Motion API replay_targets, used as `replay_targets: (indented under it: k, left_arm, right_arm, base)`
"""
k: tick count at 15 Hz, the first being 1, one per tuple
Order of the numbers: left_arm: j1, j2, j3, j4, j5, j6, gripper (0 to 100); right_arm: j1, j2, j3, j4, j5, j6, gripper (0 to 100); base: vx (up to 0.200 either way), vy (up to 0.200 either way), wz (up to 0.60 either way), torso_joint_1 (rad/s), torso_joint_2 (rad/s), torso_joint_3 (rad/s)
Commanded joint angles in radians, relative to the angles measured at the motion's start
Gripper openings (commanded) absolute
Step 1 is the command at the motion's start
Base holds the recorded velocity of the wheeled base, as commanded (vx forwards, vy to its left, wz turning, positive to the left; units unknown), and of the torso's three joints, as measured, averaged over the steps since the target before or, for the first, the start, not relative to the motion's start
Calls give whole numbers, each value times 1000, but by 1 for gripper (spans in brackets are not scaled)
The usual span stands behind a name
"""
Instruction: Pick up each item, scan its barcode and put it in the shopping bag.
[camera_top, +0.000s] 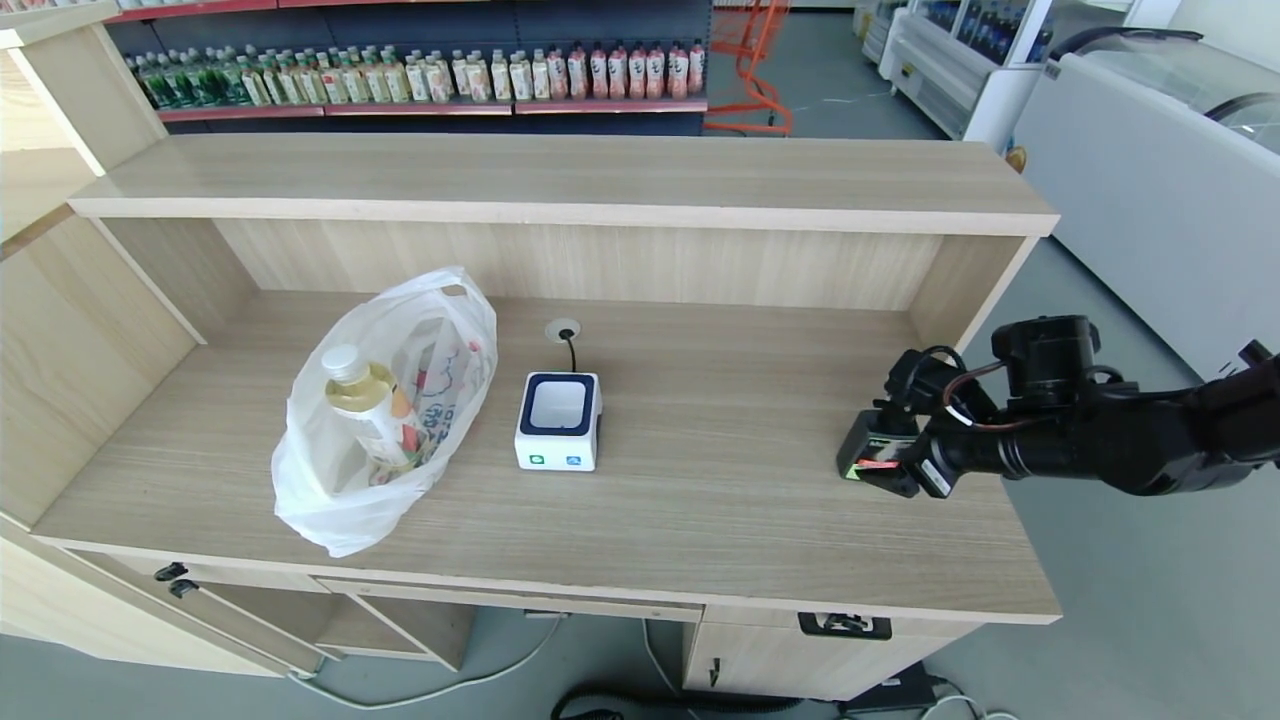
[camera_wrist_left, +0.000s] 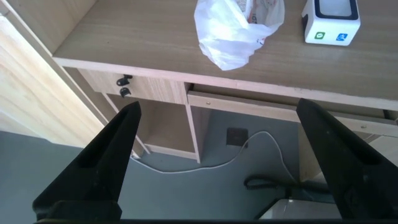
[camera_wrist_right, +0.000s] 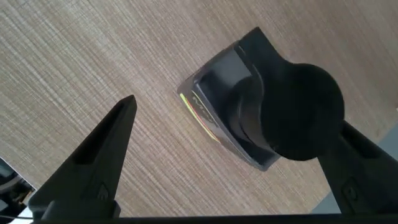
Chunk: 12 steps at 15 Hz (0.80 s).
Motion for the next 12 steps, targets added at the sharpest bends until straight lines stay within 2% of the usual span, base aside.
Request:
replay_targets:
  k: [1,6,11,12]
  left_arm:
    - [0,2,0,0,0,0,100]
    - [0,2,0,0,0,0,100]
    - [0,2,0,0,0,0,100]
    - [0,2,0,0,0,0,100]
  right_arm:
    - [12,38,-22,0,1,0,100]
    - [29,84,-74,-7,1,0,100]
    - [47,106,-77,-27,1,62,100]
    - [53,107,-79,-33,1,69,0]
  base:
    - [0,0,0,0,0,0]
    - [0,0,0,0,0,0]
    - [0,0,0,0,0,0]
    - [0,0,0,0,0,0]
